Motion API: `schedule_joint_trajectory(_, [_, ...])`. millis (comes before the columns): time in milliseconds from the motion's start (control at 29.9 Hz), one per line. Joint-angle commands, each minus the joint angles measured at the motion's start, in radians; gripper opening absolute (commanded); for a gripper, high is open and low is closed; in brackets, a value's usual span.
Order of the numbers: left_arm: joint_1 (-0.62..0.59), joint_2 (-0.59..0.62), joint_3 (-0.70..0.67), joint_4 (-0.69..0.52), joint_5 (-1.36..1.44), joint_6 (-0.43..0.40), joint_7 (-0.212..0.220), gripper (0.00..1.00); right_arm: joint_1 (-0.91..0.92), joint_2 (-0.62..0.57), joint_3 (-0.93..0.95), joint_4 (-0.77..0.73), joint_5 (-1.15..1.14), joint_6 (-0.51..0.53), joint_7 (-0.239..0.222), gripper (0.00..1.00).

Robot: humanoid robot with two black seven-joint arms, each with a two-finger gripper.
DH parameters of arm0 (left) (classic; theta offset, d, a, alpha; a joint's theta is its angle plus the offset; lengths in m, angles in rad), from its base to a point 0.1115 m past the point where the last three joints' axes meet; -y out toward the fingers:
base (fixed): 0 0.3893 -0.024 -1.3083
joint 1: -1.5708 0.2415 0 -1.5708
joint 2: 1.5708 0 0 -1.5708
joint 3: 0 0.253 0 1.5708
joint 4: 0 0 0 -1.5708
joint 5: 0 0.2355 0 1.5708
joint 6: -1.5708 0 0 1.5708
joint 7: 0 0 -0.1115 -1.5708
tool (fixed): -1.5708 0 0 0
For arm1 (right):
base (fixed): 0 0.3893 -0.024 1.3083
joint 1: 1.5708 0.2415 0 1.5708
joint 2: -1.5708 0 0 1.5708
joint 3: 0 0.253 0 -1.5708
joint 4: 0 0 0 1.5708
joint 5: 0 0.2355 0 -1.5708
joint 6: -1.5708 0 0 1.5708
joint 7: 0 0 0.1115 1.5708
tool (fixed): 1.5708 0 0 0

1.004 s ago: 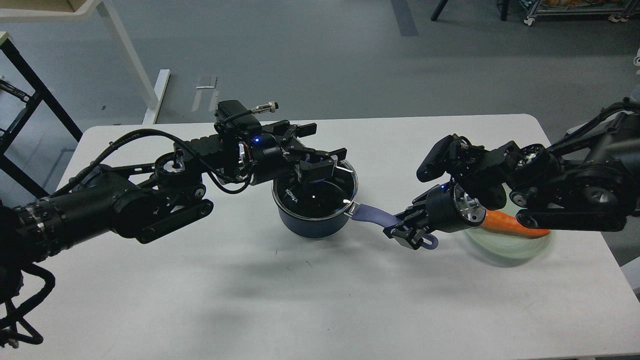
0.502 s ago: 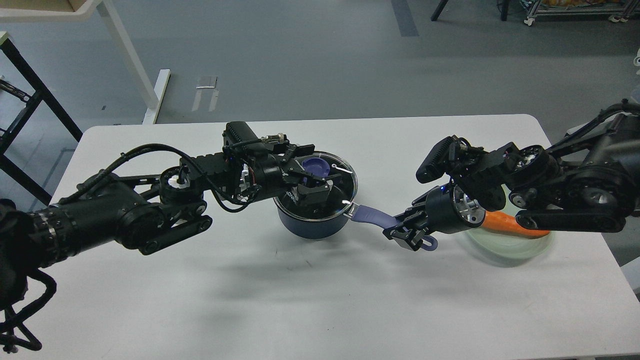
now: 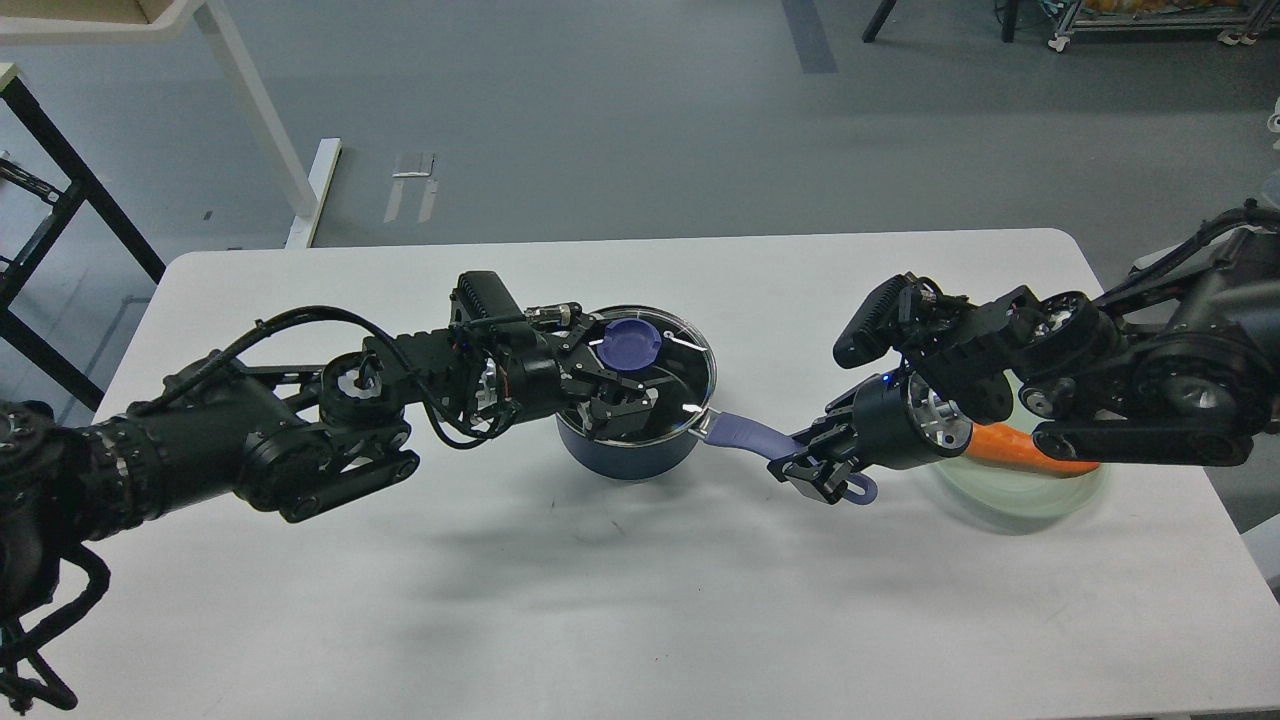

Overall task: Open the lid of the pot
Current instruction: 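Close the left gripper on the purple lid knob, then lift the glass lid off the pot with the left gripper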

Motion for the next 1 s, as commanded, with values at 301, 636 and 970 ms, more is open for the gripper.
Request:
schedule_joint_trajectory(301, [-0.013,0.02,-0.01,-0.013,-0.014,0.0,-0.024,0.55,0.003,0.0,0.001,-0.002,0.0,-0.002,-0.001,0.26])
schedule_joint_trajectory(636, [-0.051,0.11,-0.015,-0.047,-0.084,0.002,-0.027,0.51,0.003,-0.01,0.001,-0.002,0.002,-0.002,-0.001,0.27])
schedule_joint_trajectory(970, [-0.028,0.423,0.0,-0.091,-0.316,0.083,-0.068,0.51,0.003,-0.018,0.002,0.0,0.005,-0.002,-0.001,0.27])
